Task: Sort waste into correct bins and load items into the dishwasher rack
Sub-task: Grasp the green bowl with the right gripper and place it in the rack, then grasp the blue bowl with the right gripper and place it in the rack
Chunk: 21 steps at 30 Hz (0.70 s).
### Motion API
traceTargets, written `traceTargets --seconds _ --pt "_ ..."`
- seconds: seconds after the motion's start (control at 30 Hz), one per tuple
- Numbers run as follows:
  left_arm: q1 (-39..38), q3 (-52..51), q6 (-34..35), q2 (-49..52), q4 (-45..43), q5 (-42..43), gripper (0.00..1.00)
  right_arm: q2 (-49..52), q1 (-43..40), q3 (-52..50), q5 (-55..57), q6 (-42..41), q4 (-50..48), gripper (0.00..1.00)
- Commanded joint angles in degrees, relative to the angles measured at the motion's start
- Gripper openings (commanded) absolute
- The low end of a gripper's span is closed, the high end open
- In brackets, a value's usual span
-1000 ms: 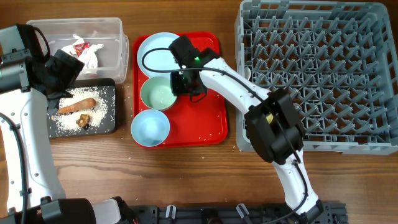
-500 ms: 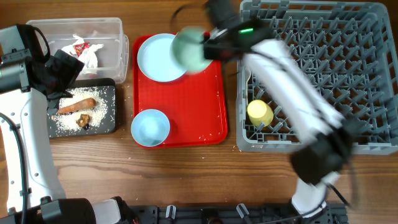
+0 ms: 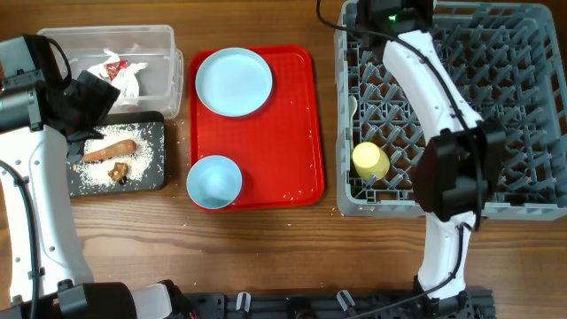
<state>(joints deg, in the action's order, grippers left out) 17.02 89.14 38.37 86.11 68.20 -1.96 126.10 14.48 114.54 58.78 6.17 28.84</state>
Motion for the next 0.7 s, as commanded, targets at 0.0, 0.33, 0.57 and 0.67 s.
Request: traceTargets --seconds 0.0,0.33,0.57,0.67 --pt "0.37 0.11 -0.85 0.17 0.02 0.22 1.00 2.62 1.14 0.20 1.29 9.55 -1.73 0.04" --pt "0.37 0.11 -0.85 0.17 0.02 0.20 1.00 6.16 3.37 0.17 0.87 10.14 4.17 0.05" --pt "0.37 0.11 -0.85 0.17 0.02 0.20 1.00 5.57 8.55 0.20 -4.48 10.32 12.35 0.79" --pt "0.37 0.11 -0.85 0.17 0.02 0.20 1.00 2.49 10.75 0.22 -4.48 10.29 12.37 0.94"
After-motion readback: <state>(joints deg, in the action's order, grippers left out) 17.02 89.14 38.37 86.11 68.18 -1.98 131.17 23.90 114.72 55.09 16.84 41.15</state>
